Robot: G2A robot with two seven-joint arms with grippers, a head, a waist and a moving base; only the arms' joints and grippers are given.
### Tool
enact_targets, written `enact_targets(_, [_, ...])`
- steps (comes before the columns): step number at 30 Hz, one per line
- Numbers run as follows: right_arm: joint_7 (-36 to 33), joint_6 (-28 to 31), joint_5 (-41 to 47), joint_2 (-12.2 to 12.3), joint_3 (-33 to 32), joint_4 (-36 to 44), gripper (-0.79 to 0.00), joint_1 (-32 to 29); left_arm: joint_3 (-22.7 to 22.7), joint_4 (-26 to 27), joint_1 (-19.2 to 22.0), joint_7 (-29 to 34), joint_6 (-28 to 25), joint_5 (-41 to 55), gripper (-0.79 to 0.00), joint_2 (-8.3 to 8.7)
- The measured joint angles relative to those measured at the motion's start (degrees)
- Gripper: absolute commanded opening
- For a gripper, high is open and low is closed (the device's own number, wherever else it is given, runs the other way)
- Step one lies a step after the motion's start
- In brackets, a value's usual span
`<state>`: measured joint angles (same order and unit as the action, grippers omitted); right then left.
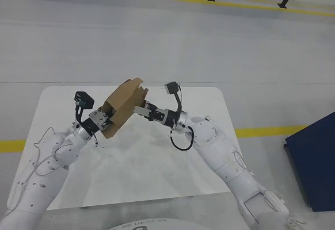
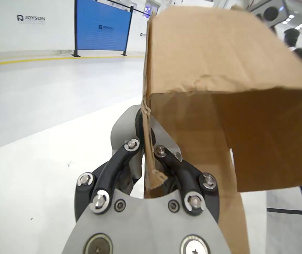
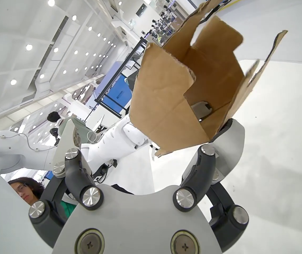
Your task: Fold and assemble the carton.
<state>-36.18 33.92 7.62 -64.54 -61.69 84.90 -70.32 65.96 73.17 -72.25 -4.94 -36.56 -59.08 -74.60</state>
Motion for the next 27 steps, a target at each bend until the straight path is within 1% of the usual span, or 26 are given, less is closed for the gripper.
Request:
enact_targets(2, [-0.12,0.12,0.19,-0.03,-0.01,-0.13,0.000,0.03,-0.23,-0.24,-0.03,-0.98,-0.64,0.39,-0.785,-0.04])
enact_targets(6, [-0.17,0.32,0.29,-0.03,-0.28,-0.60,0.000,-0.06,0.83,-0.27,-0.06,-1.35,-2.30,2.12,-0.785,0.24])
enact_targets(12, [-0.02,-0.17,0.75,-0.01,-0.96,-1.61,0.000,0.00,2.82,1.92,-1.47,-1.22,-2.98,2.33,-0.785,0.89])
enact_targets(16, [1.44,-1.18,-0.58,-0.02,-1.54,-2.05,0.000,-0.02,3.99,4.52,-2.73,-1.78,0.78,-1.60,-0.785,1.31])
enact_targets(21, [7.75,-3.11,-6.71,-0.13,-2.19,-1.04,0.000,-1.12,4.41,8.35,-4.55,-1.47,5.83,-8.88,-0.785,1.78])
enact_targets(27, [8.88,-2.05,-7.28,0.31,-4.86,-0.09,0.000,-2.80,3.24,13.47,-6.42,4.30,10.83,-22.84,-0.785,2.59])
